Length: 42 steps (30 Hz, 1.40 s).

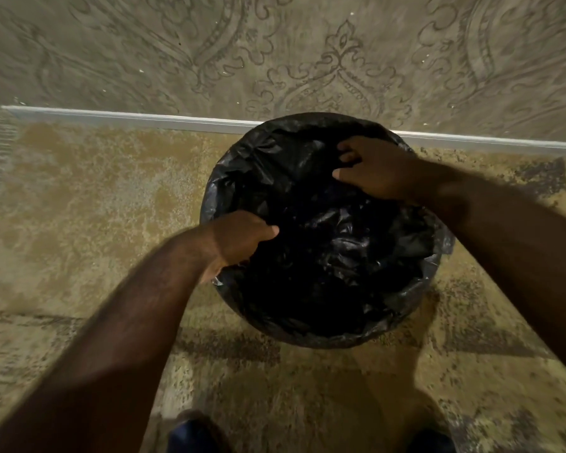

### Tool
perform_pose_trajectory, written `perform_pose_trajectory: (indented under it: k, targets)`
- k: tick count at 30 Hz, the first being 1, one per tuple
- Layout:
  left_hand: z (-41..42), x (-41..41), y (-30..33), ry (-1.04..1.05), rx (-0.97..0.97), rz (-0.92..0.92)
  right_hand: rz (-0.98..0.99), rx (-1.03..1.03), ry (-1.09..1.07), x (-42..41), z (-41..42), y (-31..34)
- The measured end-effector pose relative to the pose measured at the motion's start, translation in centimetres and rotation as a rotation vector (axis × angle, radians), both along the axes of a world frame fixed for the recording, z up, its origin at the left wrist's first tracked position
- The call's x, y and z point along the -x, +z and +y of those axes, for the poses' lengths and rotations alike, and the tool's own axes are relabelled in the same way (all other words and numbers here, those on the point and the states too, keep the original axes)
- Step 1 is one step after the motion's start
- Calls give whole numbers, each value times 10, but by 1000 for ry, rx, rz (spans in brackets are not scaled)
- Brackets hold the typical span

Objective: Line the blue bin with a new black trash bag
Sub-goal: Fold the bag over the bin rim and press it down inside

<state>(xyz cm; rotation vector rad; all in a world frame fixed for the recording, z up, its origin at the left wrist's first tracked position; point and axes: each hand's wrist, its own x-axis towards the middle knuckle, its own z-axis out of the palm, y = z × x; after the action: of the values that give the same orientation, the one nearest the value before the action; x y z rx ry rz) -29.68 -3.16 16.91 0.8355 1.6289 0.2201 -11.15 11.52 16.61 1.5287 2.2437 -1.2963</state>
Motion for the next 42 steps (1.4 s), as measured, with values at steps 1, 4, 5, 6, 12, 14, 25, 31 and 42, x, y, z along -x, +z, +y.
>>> perform_pose_trajectory:
  k: [1, 4, 5, 6, 12, 14, 25, 31, 42]
  targets:
    - [-1, 0, -3, 0, 14, 86, 24, 10, -20, -1, -1, -4]
    - [-3, -2, -6, 229, 25, -23, 177, 150, -119, 0, -7, -15]
    - [-2, -4, -2, 349, 30, -94, 201, 131, -157, 0, -7, -17]
    - [-1, -6, 1, 461, 40, -152, 184, 63, -167, 1, -6, -18]
    - [-1, -9, 12, 522, -97, -255, 56, -178, 365, -14, -58, -2]
    - [0, -15, 13, 384, -232, -117, -155, -315, 672, -20, -81, -8]
    - [0, -112, -66, -641, 195, 126, -829, -27, 884, 18, -53, -61]
    - [6, -92, -63, -668, 129, 220, -775, 3, 725, 5, -65, -60]
    - [6, -87, -93, -1005, 232, 454, -927, -226, 1097, 16, -38, -110]
